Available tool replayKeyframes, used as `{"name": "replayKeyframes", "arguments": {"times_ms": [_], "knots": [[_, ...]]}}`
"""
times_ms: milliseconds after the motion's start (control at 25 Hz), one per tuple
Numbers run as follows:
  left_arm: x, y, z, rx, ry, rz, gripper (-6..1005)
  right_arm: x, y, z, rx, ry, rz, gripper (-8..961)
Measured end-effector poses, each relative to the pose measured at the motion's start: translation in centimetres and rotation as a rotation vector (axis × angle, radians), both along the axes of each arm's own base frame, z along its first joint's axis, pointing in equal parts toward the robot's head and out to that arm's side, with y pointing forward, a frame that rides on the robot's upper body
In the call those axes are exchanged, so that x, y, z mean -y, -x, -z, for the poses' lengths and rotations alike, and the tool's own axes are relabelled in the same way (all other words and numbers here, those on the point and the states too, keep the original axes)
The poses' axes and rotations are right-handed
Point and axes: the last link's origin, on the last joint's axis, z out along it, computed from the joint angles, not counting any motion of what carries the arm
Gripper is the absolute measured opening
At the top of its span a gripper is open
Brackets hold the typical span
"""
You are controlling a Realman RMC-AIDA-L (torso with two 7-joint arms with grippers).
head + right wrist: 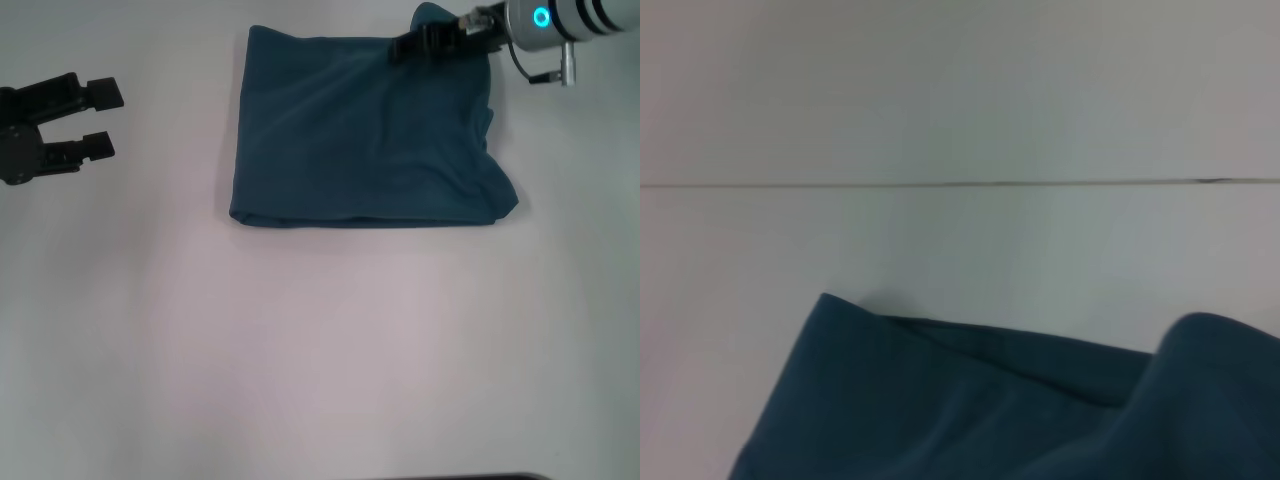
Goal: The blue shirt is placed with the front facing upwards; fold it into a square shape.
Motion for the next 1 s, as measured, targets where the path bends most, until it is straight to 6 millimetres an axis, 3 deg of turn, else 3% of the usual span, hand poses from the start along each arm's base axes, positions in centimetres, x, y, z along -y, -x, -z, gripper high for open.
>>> {"name": "replayKeyframes", "arguments": {"times_ms": [200,400,520,720,1000], "knots": [[-0.3,-0.4,-0.1,-0.004,0.003,0.009,945,0.0,3.1,-3.1,-0.063,0.044,-0.069,707],[-0.4,-0.4,-0.2,-0.008,0.007,0.010,945,1.9,3.8,-5.2,-0.091,0.143,-0.101,707],[-0.4,-0.1,-0.4,-0.018,0.013,0.006,945,4.0,3.4,-5.9,-0.149,0.211,-0.148,707],[-0.3,0.2,-0.6,-0.029,0.014,-0.001,946,8.5,1.8,-6.9,-0.390,0.270,-0.313,707],[-0.2,0.5,-0.3,-0.062,0.021,0.002,945,14.1,-2.9,-8.4,-0.452,0.259,-0.507,706]]}}
